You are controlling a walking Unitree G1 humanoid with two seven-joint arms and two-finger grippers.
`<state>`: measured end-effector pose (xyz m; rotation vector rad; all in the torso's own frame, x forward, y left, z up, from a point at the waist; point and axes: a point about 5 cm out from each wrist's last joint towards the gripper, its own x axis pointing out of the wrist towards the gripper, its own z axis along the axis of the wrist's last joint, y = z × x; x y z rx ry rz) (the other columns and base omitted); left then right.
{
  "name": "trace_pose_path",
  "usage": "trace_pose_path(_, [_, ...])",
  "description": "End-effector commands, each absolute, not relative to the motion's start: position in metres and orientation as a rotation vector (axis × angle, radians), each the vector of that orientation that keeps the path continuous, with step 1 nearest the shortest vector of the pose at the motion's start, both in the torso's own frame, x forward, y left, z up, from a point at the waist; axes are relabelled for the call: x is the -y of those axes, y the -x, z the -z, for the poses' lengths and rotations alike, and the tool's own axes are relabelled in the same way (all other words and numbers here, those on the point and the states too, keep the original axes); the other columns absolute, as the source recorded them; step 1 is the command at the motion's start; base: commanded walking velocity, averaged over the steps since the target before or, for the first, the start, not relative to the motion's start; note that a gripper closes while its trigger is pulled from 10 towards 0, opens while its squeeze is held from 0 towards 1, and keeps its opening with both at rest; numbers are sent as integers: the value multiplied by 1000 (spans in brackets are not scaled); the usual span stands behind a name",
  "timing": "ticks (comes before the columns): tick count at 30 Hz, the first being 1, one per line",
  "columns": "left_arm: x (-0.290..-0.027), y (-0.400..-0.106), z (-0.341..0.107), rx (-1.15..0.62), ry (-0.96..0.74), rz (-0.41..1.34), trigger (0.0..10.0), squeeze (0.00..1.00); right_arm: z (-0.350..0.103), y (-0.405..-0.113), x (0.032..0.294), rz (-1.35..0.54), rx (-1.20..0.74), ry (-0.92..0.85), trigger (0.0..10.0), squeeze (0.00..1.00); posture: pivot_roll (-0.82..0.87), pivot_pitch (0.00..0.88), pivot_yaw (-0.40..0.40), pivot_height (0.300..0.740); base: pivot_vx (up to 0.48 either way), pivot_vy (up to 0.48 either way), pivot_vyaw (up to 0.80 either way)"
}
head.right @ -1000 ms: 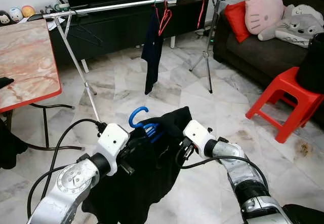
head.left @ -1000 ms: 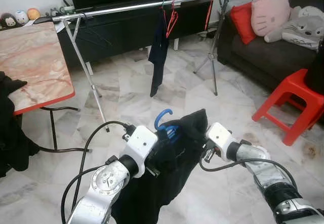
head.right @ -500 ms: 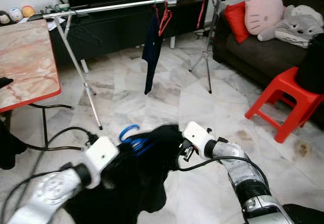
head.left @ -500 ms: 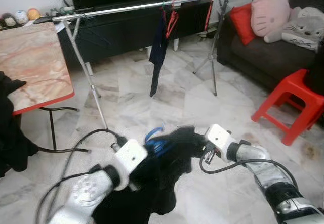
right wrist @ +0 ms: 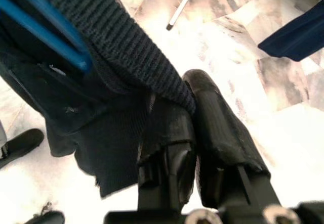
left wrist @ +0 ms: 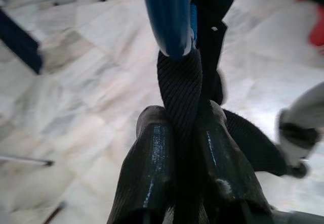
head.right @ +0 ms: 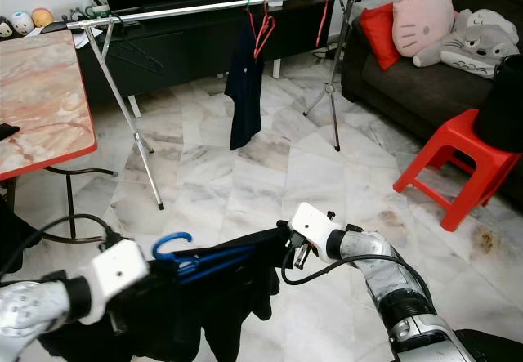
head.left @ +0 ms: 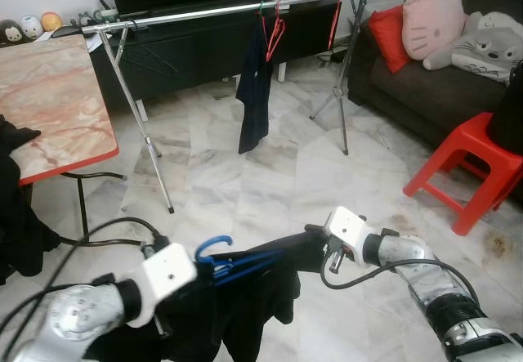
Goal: Hang hanger
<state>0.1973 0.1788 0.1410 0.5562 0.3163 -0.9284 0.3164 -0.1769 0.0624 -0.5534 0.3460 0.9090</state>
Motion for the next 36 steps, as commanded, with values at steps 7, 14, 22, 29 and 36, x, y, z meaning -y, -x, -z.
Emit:
trace_pose_path(7, [-205,-195,-155,-331,-599,920,10000,0,-68,-321,195,-861,-383,575,0,0,-41,0,-33,740,0,0,0])
trace_pose_path(14, [-209,-185,-152,-415,-632,1037,10000,0,-68,-321,204,-852,-410,621,0,0,-42,0,-34,740,0,0,0])
trace_pose_path(22, [-194,-184,-152,-394,-596,1146,10000,0,-68,-323,209,-830,-430,654,0,0,-45,0,-39,740,0,0,0])
trace_pose_path(29, [-181,-185,-150,-357,-569,1164,10000,0,-65,-322,207,-844,-456,639,10000,337,-44,0,-35,740,0,0,0])
trace_pose_path(36, [-174,-187,-148,-343,-553,1174,10000,0,-68,-324,206,-900,-471,638,10000,1000,-47,0,-32,740,0,0,0])
